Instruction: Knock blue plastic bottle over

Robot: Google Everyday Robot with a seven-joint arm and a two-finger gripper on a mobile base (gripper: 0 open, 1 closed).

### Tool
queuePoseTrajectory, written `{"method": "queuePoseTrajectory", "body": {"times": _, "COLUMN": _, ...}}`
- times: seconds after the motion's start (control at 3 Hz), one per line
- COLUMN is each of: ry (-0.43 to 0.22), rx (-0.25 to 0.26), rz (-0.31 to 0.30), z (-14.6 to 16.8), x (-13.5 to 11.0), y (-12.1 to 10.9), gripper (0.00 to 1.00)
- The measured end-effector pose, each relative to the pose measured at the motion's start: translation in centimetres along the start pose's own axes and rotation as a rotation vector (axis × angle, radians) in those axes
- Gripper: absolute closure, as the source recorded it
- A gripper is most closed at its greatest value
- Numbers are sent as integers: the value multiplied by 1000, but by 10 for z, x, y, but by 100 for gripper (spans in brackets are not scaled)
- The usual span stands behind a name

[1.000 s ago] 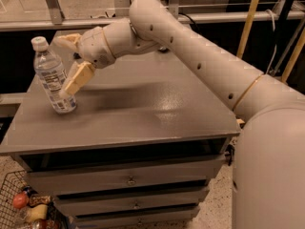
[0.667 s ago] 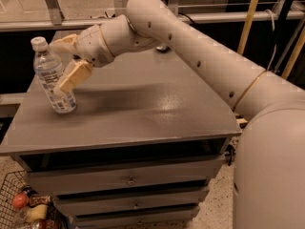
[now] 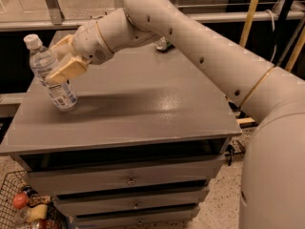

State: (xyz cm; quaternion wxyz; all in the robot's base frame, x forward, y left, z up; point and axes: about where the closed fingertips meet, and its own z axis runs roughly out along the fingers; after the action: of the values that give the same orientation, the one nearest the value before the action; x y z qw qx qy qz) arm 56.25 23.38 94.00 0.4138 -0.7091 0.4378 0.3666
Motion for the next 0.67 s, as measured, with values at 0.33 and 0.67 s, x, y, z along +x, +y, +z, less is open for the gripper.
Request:
{"method": "queuePoseTrajectory", "body": {"times": 0.33, "ry": 19, "rx": 5, "rz": -1, "z": -4, "x": -4, "y": 0, "gripper": 95}}
{"method": "queuePoseTrajectory", "body": {"times": 0.67, "ry": 156, "rx": 13, "rz": -2, "z": -10, "x": 2, "y": -3, "gripper": 100}}
